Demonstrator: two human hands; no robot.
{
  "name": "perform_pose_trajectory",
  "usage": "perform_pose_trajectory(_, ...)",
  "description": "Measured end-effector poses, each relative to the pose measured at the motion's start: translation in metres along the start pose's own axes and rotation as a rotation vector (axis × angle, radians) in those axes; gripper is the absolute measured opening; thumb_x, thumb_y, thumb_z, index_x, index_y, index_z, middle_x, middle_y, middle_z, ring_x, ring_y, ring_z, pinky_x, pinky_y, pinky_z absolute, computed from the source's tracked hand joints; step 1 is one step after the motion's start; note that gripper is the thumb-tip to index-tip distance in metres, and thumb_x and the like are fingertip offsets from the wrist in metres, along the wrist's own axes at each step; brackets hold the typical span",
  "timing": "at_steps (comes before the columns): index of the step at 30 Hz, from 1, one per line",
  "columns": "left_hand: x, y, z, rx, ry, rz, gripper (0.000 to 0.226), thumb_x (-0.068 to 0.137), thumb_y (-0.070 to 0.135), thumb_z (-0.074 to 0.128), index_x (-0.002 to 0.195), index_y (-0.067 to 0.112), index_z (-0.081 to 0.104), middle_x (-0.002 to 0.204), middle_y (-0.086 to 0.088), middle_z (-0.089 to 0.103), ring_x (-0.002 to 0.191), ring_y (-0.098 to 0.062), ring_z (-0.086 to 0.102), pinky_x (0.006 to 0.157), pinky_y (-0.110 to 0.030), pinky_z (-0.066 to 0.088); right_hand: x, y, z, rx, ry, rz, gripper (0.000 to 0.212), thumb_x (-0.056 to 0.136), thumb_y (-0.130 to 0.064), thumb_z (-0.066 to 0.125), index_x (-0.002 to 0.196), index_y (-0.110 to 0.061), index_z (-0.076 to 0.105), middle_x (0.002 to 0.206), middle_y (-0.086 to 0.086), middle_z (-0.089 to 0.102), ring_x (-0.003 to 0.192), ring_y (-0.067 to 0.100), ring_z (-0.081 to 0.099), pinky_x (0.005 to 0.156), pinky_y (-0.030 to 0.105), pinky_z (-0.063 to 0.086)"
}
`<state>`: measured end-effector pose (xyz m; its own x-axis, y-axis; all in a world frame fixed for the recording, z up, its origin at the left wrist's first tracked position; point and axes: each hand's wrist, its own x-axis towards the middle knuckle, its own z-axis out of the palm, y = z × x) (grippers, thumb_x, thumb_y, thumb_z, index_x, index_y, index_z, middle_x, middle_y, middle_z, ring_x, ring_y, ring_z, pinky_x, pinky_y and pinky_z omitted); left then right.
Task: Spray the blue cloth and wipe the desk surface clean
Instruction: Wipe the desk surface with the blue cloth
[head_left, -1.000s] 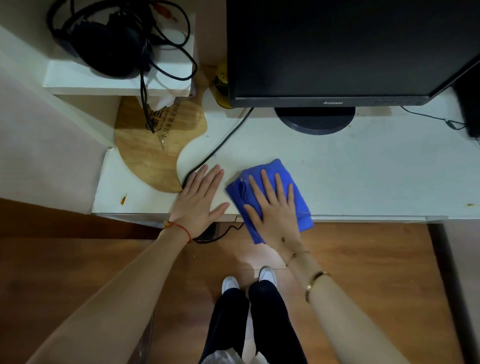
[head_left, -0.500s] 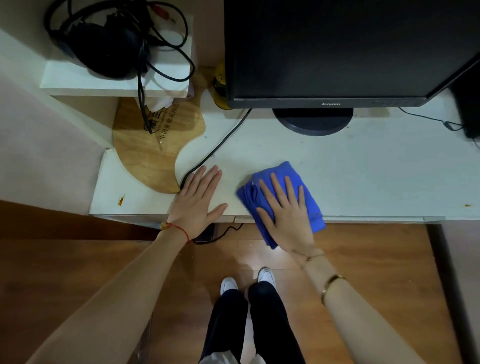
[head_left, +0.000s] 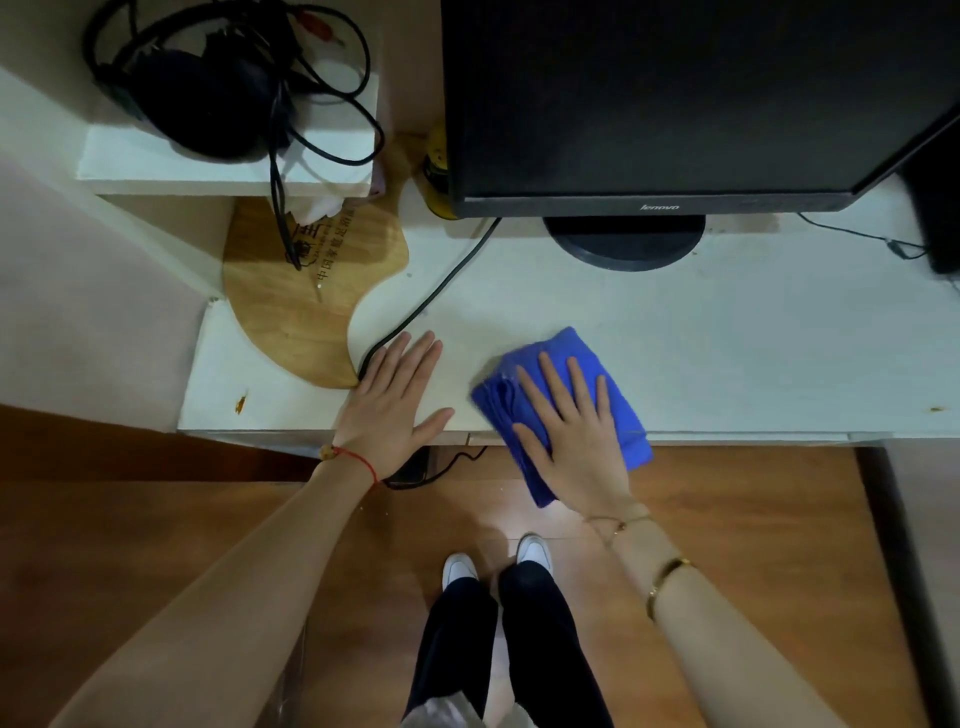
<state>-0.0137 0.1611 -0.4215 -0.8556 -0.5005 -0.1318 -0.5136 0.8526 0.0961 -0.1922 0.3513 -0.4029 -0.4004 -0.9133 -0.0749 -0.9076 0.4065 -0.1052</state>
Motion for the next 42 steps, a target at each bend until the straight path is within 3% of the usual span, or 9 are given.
perform_pose_trajectory(7, -0.001, 0.000, 0.000, 0.011, -0.009, -0.005, 0.078, 0.098, 0.063, 0.013, 0.158, 0.016, -0.004, 0.167, 0.000, -0.006, 0.153, -0.019, -0.010, 0.123, -0.038, -0.007, 0.034, 0.046, -0.005, 0.099, 0.046, 0.399, 0.065, 0.096, -0.057, 0.017, 0.155, -0.030, 0.015, 0.163, 0.004, 0.015, 0.149, 0.036, 0.009, 0.119, 0.057, 0.004)
perform_pose_trajectory(14, -0.001, 0.000, 0.000, 0.015, 0.007, -0.002, 0.078, 0.098, 0.062, 0.018, 0.158, 0.015, 0.001, 0.167, -0.001, 0.001, 0.154, -0.021, -0.002, 0.123, -0.036, -0.007, 0.022, -0.013, 0.002, 0.015, -0.017, -0.007, 0.058, 0.102, -0.049, 0.020, 0.156, -0.029, 0.011, 0.164, 0.001, 0.009, 0.151, 0.031, 0.003, 0.120, 0.054, 0.007)
perform_pose_trajectory(19, -0.001, 0.001, -0.002, 0.004, -0.002, 0.005, 0.078, 0.099, 0.061, 0.018, 0.159, 0.015, 0.000, 0.167, 0.000, -0.002, 0.154, -0.020, -0.006, 0.123, -0.036, -0.008, 0.007, 0.065, -0.006, 0.047, 0.017, 0.291, 0.061, 0.098, -0.053, 0.019, 0.155, -0.030, 0.019, 0.162, 0.003, 0.019, 0.149, 0.034, 0.014, 0.118, 0.057, 0.011)
perform_pose_trajectory(22, -0.001, 0.000, -0.001, 0.015, 0.001, -0.007, 0.078, 0.099, 0.061, 0.018, 0.159, 0.014, 0.003, 0.167, -0.001, 0.001, 0.154, -0.021, -0.005, 0.123, -0.037, -0.008, 0.037, 0.050, -0.005, 0.100, 0.056, 0.455, 0.065, 0.096, -0.055, 0.016, 0.155, -0.029, 0.017, 0.162, 0.005, 0.017, 0.148, 0.037, 0.012, 0.118, 0.060, 0.007)
perform_pose_trajectory(27, 0.000, 0.001, -0.002, 0.010, -0.004, -0.002, 0.078, 0.098, 0.060, 0.021, 0.158, 0.013, 0.009, 0.167, -0.004, 0.008, 0.154, -0.023, 0.002, 0.123, -0.037, -0.004, 0.037, -0.025, 0.004, 0.026, 0.007, 0.091, 0.059, 0.101, -0.050, 0.023, 0.156, -0.028, 0.015, 0.163, 0.004, 0.015, 0.150, 0.034, 0.008, 0.120, 0.056, 0.006)
perform_pose_trajectory(30, 0.000, 0.000, -0.003, 0.014, 0.003, -0.004, 0.078, 0.098, 0.061, 0.020, 0.159, 0.014, 0.008, 0.167, -0.003, 0.006, 0.154, -0.022, 0.000, 0.123, -0.037, -0.004, 0.014, -0.003, 0.002, 0.009, -0.012, -0.020, 0.059, 0.101, -0.052, 0.021, 0.156, -0.031, 0.011, 0.164, -0.001, 0.009, 0.151, 0.029, 0.003, 0.120, 0.054, 0.008)
perform_pose_trajectory(35, -0.001, 0.001, -0.002, -0.015, 0.001, -0.002, 0.077, 0.099, 0.062, 0.017, 0.159, 0.016, 0.000, 0.167, 0.001, -0.003, 0.153, -0.019, -0.009, 0.123, -0.037, -0.007, 0.012, 0.070, -0.006, 0.054, 0.005, 0.271, 0.063, 0.097, -0.057, 0.019, 0.155, -0.033, 0.015, 0.163, 0.001, 0.015, 0.150, 0.033, 0.011, 0.119, 0.055, 0.008)
perform_pose_trajectory(38, -0.003, 0.003, -0.003, -0.034, 0.002, -0.020, 0.076, 0.099, 0.060, 0.016, 0.158, 0.017, -0.004, 0.167, 0.002, -0.008, 0.153, -0.018, -0.013, 0.123, -0.037, -0.008, 0.040, 0.056, -0.006, 0.128, 0.040, 0.490, 0.068, 0.094, -0.059, 0.013, 0.155, -0.031, 0.012, 0.164, 0.005, 0.011, 0.150, 0.036, 0.006, 0.119, 0.058, 0.002)
perform_pose_trajectory(42, -0.003, 0.020, -0.006, -0.103, 0.006, -0.100, 0.077, 0.096, 0.057, 0.010, 0.158, 0.014, -0.002, 0.166, 0.001, -0.009, 0.153, -0.018, -0.010, 0.124, -0.034, -0.008, 0.047, 0.011, -0.001, 0.060, -0.001, 0.280, 0.063, 0.098, -0.054, 0.018, 0.156, -0.028, 0.015, 0.163, 0.006, 0.016, 0.149, 0.037, 0.010, 0.119, 0.056, 0.002)
